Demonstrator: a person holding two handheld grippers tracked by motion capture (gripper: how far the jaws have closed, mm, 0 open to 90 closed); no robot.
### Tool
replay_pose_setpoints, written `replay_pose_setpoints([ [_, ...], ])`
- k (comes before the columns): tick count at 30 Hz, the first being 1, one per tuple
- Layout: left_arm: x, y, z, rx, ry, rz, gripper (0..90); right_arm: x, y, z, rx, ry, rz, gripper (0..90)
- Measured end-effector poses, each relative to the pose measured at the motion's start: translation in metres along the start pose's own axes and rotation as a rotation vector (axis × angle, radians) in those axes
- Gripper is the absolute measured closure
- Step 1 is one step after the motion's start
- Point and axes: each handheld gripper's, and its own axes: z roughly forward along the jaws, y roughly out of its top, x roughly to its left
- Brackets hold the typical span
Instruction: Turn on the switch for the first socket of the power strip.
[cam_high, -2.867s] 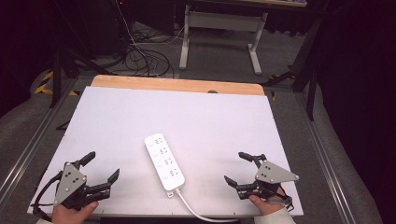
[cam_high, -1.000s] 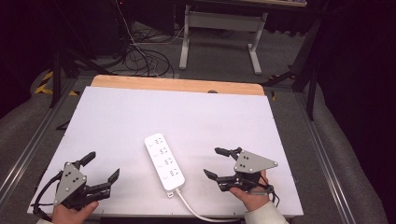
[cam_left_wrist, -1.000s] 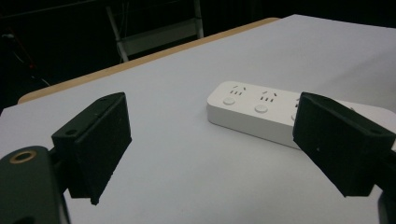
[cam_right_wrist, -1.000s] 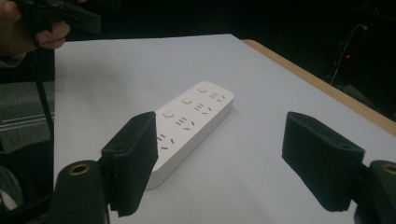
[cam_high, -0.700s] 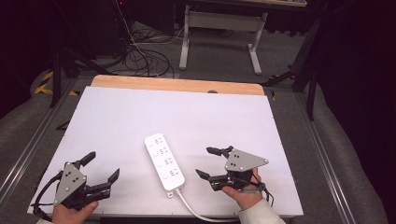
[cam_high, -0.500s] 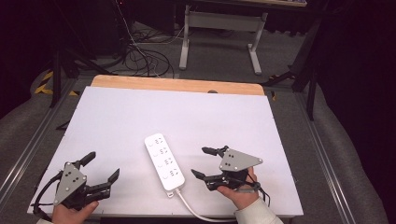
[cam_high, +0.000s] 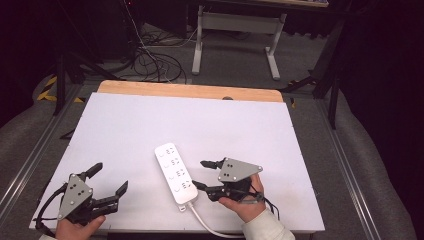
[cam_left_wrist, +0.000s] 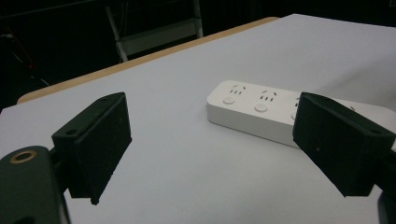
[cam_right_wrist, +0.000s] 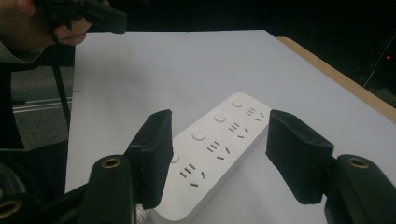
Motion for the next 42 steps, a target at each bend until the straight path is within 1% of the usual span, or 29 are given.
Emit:
replay_pose_setpoints([
  [1, 0.0, 0.0, 0.0, 0.002, 0.0, 0.002, 12.2, 0.0, 0.001, 0.0, -0.004, -0.013, -0.001, 48.0],
  [2, 0.0, 0.0, 0.0, 0.003, 0.0, 0.002, 12.2, 0.0, 0.001, 0.0, -0.003, -0.014, -0.003, 51.6],
  [5, 0.0, 0.0, 0.0, 0.004, 0.0, 0.003, 12.2, 0.0, 0.002, 0.001, 0.011, -0.016, -0.015, 53.8],
  [6, 0.0, 0.0, 0.0, 0.004, 0.001, 0.003, 12.2, 0.0, 0.003, 0.002, 0.024, -0.019, -0.015, 66.6],
  [7, 0.0, 0.0, 0.0, 0.004, 0.001, 0.003, 12.2, 0.0, 0.003, 0.002, 0.024, -0.019, -0.015, 66.6],
  [8, 0.0, 0.0, 0.0, 0.003, 0.002, 0.003, 12.2, -0.001, 0.003, 0.003, 0.03, 0.016, 0.0, 71.7],
  [9, 0.0, 0.0, 0.0, 0.004, 0.002, 0.003, 12.2, -0.002, 0.003, 0.004, 0.026, 0.023, 0.008, 76.0],
  [11, 0.0, 0.0, 0.0, 0.003, 0.002, 0.003, 12.2, -0.002, 0.003, 0.005, 0.025, 0.02, 0.017, 84.1],
  [12, 0.0, 0.0, 0.0, 0.003, 0.003, 0.003, 12.2, -0.003, 0.002, 0.007, 0.014, 0.032, 0.041, 90.0],
  [13, 0.0, 0.0, 0.0, 0.004, 0.003, 0.003, 12.2, -0.003, 0.002, 0.007, 0.014, 0.032, 0.041, 90.0],
  [14, 0.0, 0.0, 0.0, 0.007, 0.003, 0.005, 12.3, -0.003, 0.002, 0.008, 0.008, 0.025, 0.053, 90.0],
  [15, 0.0, 0.0, 0.001, 0.007, 0.006, 0.007, 12.4, -0.003, 0.002, 0.012, 0.006, 0.04, 0.08, 90.0],
  [16, 0.0, 0.0, 0.001, 0.007, 0.006, 0.008, 12.4, -0.003, 0.002, 0.014, 0.007, 0.053, 0.092, 90.0],
  [17, 0.0, 0.0, 0.0, 0.007, 0.006, 0.007, 12.4, -0.003, 0.002, 0.014, 0.007, 0.053, 0.092, 90.0],
  [18, 0.0, 0.0, 0.0, 0.007, 0.004, 0.005, 12.4, -0.003, 0.002, 0.016, 0.008, 0.058, 0.101, 90.0],
  [20, 0.0, 0.0, 0.0, 0.005, 0.005, 0.003, 12.4, -0.002, 0.001, 0.022, 0.019, 0.079, 0.119, 90.0],
  [21, 0.0, 0.0, 0.001, 0.007, 0.004, 0.005, 12.4, -0.002, 0.001, 0.022, 0.019, 0.079, 0.119, 90.0],
  [25, 0.0, 0.0, 0.001, 0.007, 0.006, 0.01, 12.5, -0.001, 0.0, 0.032, 0.037, 0.096, 0.14, 90.0],
  [27, 0.0, 0.0, 0.001, 0.006, 0.005, 0.005, 12.5, 0.0, -0.002, 0.039, 0.05, 0.102, 0.15, 90.0],
  [34, 0.0, 0.0, 0.001, 0.007, 0.004, 0.004, 12.5, 0.004, -0.005, 0.05, 0.077, 0.114, 0.149, 90.0],
  [36, 0.0, 0.0, 0.001, 0.008, 0.005, 0.011, 12.5, 0.004, -0.006, 0.052, 0.081, 0.116, 0.146, 90.0],
  [42, 0.0, 0.0, 0.001, 0.007, 0.003, 0.006, 12.6, 0.007, -0.009, 0.059, 0.107, 0.122, 0.14, 90.0],
])
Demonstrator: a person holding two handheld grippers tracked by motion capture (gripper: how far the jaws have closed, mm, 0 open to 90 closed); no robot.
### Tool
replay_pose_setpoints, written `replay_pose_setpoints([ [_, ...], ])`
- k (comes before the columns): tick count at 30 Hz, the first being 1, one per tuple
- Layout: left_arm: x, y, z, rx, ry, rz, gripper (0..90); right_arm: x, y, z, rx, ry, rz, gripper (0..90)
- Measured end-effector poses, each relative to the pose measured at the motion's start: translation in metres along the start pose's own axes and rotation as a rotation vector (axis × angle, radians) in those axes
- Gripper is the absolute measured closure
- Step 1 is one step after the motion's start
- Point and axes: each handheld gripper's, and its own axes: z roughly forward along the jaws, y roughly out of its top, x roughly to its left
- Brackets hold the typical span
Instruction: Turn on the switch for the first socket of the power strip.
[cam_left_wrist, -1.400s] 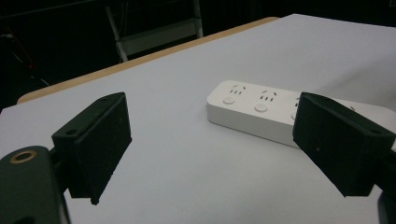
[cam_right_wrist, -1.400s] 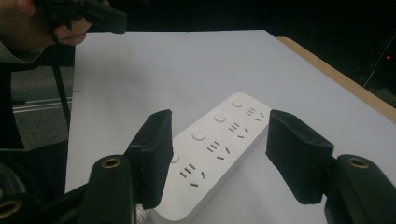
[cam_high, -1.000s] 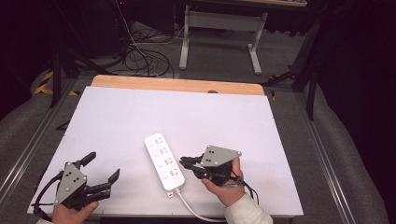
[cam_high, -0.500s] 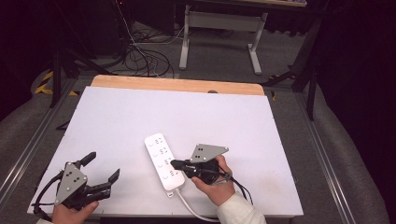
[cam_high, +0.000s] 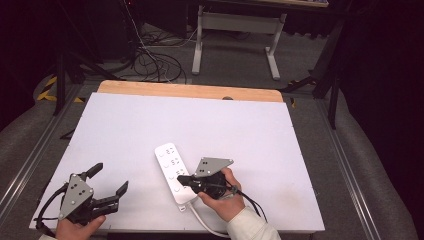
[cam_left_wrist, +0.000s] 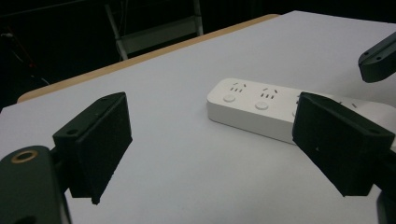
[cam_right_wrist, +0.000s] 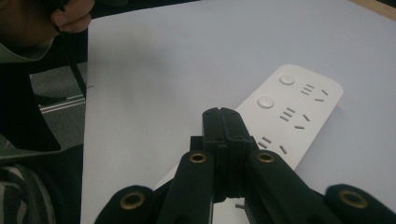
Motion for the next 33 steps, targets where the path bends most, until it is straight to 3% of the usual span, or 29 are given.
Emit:
replay_pose_setpoints([
  [33, 0.0, 0.0, 0.001, 0.01, -0.007, 0.002, 12.7, 0.005, -0.01, 0.026, 0.111, 0.01, -0.014, 90.0],
])
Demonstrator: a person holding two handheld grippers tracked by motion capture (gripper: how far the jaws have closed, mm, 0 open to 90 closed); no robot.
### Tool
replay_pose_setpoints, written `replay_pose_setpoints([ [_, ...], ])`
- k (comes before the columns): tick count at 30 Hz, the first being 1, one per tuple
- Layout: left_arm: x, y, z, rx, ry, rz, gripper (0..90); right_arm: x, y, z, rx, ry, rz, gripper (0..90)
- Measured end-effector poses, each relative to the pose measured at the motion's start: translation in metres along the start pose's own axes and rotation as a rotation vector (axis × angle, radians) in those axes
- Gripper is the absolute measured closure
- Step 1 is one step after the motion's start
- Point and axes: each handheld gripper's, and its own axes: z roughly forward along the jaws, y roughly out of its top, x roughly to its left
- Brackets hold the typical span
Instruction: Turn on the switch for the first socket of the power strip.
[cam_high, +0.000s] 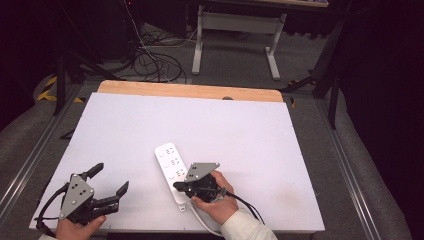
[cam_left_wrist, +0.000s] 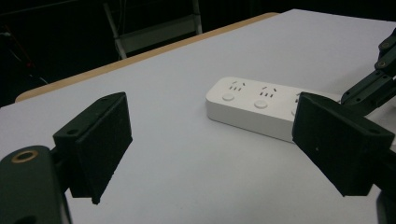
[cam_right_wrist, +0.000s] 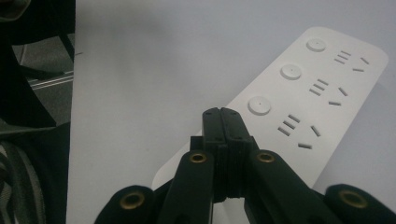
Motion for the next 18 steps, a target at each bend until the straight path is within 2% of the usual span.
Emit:
replay_pose_setpoints([
  [18, -0.0001, -0.0002, 0.0003, 0.002, -0.001, -0.001, 12.6, 0.0015, -0.0013, 0.0039, 0.016, -0.006, -0.01, 90.0],
])
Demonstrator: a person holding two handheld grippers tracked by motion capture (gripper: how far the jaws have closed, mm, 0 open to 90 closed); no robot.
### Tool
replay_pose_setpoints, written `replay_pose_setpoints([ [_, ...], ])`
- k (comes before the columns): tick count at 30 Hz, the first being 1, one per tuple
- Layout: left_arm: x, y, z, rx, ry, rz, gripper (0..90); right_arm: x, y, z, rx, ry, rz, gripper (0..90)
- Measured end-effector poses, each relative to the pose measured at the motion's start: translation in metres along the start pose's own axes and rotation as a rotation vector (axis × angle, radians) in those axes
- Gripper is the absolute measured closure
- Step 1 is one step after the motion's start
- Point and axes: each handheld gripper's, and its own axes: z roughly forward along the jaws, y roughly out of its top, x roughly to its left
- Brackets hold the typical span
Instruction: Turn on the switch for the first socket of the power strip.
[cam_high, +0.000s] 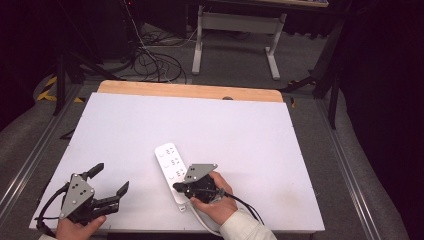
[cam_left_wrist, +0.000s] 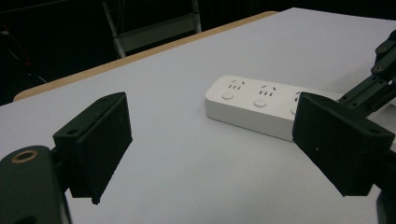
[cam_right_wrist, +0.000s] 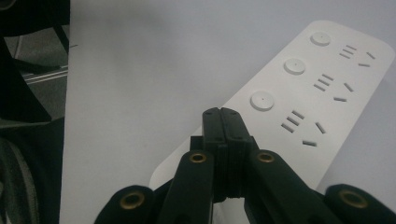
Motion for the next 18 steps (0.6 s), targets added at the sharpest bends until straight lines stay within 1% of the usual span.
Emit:
replay_pose_setpoints([
  [5, 0.0002, 0.0001, -0.0002, 0.003, 0.003, 0.006, 12.6, 0.0007, 0.0, 0.0001, 0.004, -0.006, -0.009, 90.0],
  [12, -0.0003, 0.0, 0.0001, 0.003, 0.001, 0.001, 12.6, 0.0002, -0.0007, 0.0003, 0.004, 0.003, 0.005, 90.0],
  [15, -0.0004, 0.0, 0.0003, 0.003, 0.0, 0.001, 12.6, 0.0013, -0.0009, 0.0007, 0.004, -0.008, -0.007, 90.0],
  [18, -0.0006, -0.0001, 0.0005, 0.004, 0.001, 0.0, 12.6, 0.0017, -0.0011, 0.0016, 0.003, -0.006, -0.007, 90.0],
])
